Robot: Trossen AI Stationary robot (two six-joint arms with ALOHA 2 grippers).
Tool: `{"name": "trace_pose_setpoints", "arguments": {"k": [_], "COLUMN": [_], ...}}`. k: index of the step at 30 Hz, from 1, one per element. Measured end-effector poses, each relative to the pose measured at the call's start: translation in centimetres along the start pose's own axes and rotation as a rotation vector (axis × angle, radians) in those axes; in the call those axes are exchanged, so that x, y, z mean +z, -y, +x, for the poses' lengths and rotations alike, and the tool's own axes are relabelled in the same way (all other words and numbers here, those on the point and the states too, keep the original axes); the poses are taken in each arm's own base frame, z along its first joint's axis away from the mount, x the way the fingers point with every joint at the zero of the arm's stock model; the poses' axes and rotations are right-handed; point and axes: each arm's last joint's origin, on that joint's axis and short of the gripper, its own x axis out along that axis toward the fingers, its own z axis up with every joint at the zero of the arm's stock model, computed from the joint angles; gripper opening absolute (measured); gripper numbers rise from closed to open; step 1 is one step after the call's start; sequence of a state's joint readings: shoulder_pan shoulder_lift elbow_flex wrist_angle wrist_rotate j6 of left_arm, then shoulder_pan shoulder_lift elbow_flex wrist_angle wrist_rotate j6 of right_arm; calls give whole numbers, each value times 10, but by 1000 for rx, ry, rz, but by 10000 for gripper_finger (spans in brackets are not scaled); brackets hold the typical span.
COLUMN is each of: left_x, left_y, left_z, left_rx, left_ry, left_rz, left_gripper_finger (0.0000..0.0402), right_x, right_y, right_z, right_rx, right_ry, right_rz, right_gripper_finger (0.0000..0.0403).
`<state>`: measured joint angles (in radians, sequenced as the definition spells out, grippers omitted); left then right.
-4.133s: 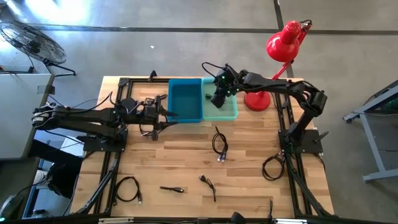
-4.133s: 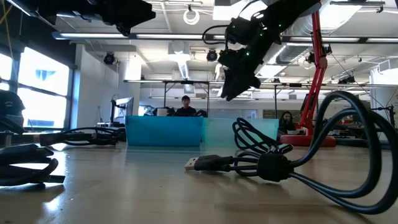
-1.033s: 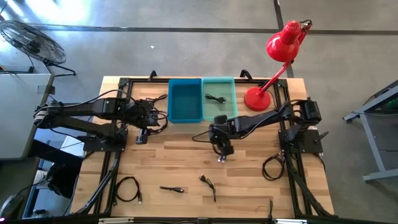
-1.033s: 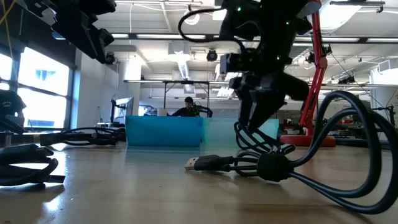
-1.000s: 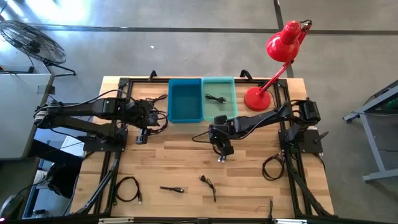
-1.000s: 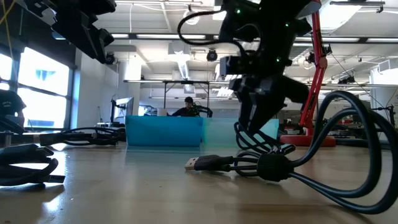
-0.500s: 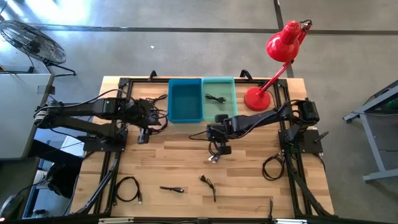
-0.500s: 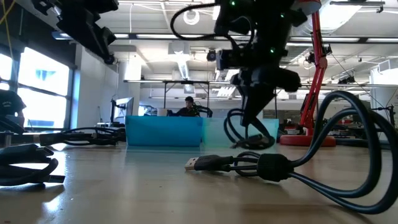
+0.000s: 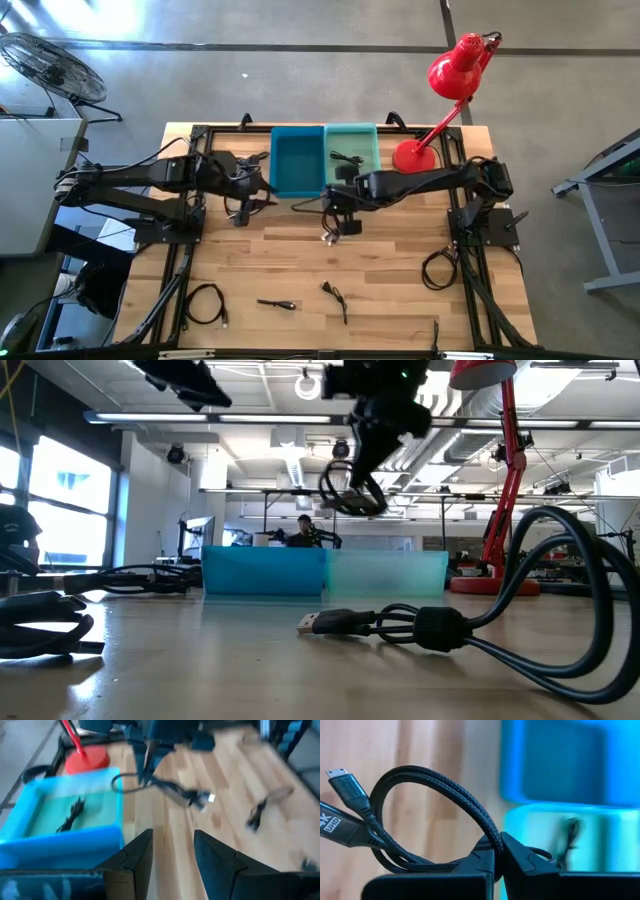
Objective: Pick & Place USB Port
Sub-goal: Put the black HDMI cable into the blue bin
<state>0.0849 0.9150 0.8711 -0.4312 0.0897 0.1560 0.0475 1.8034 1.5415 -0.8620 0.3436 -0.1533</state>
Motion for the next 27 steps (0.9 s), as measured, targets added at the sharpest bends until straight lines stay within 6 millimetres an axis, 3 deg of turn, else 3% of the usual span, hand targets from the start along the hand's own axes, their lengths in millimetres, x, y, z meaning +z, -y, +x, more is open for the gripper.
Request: {"name": "trace_pose_setpoints", "arguments": {"k": [5,9,15,27], "left_x": [16,25,20,22], "left_y": [-4,-6,-7,-7], "left_z": [1,4,20,58], "left_rx": [38,39,60,-67], "left_ry": [167,254,198,210], "left_rz": [-283,-338,-384,-397], "left_gripper_finger": [140,140,140,140], "right_x": [21,34,45,48], "right_y": [16,24,27,26], "right_z": [-29,-52,-75,-78], "right_rx": [-127,-247,-374,-396], "right_ry": [82,135,178,196], "right_rz": [-33,-48,-81,-104], "right_gripper_finger": [5,5,4,4]}}
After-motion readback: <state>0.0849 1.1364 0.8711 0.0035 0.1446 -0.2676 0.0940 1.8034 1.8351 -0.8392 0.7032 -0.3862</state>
